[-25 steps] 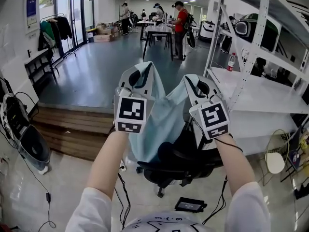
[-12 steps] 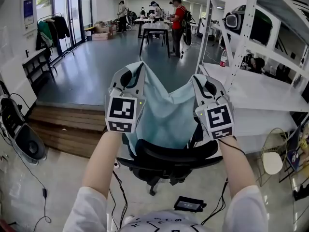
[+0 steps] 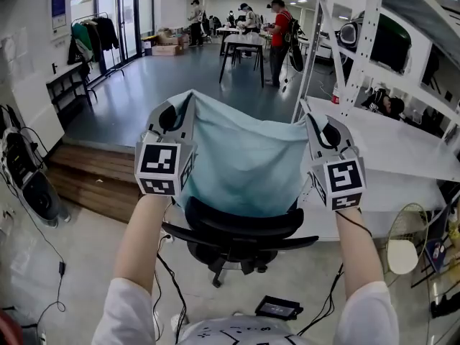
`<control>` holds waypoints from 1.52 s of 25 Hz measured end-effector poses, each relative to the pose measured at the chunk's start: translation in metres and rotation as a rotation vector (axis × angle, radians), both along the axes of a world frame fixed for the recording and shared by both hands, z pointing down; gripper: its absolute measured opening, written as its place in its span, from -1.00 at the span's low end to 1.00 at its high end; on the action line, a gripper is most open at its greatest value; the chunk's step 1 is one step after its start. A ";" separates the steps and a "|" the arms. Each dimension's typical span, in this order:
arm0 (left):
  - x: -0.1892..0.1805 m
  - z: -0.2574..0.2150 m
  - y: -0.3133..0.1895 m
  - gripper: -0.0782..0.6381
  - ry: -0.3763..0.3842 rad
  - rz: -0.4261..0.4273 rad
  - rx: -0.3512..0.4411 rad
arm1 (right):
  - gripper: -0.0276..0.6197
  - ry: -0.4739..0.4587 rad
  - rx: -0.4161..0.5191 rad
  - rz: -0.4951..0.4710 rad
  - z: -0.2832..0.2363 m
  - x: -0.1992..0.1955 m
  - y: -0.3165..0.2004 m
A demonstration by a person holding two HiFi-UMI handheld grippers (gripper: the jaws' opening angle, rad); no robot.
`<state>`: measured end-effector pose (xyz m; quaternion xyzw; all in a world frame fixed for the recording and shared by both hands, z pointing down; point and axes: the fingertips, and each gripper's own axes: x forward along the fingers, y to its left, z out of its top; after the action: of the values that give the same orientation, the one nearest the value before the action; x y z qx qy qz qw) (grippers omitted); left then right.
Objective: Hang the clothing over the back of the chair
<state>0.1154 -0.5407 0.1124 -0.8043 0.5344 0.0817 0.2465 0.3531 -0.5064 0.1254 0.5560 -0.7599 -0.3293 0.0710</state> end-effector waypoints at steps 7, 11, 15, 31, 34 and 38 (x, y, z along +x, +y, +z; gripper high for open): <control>0.006 -0.013 0.023 -0.70 -0.025 -0.019 0.025 | -0.86 0.000 0.020 0.003 -0.007 0.023 0.017; 0.009 -0.010 0.036 -0.70 -0.017 0.006 0.019 | -0.86 -0.021 0.023 0.027 -0.006 0.034 0.032; 0.007 -0.011 0.052 -0.70 -0.023 0.043 0.019 | -0.86 -0.048 0.053 0.056 -0.014 0.034 0.054; -0.001 -0.047 0.135 -0.70 -0.017 0.191 0.074 | -0.86 -0.094 0.155 0.113 -0.055 0.030 0.159; -0.006 -0.046 0.156 -0.70 -0.005 0.224 0.074 | -0.86 -0.096 0.161 0.124 -0.053 0.026 0.181; -0.015 -0.039 0.184 -0.70 -0.004 0.257 0.069 | -0.86 -0.084 0.162 0.139 -0.045 0.017 0.211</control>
<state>0.1008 -0.3571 0.0734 -0.8573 0.4235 0.1293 0.2627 0.3702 -0.2953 0.0799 0.6246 -0.6927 -0.3602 0.0165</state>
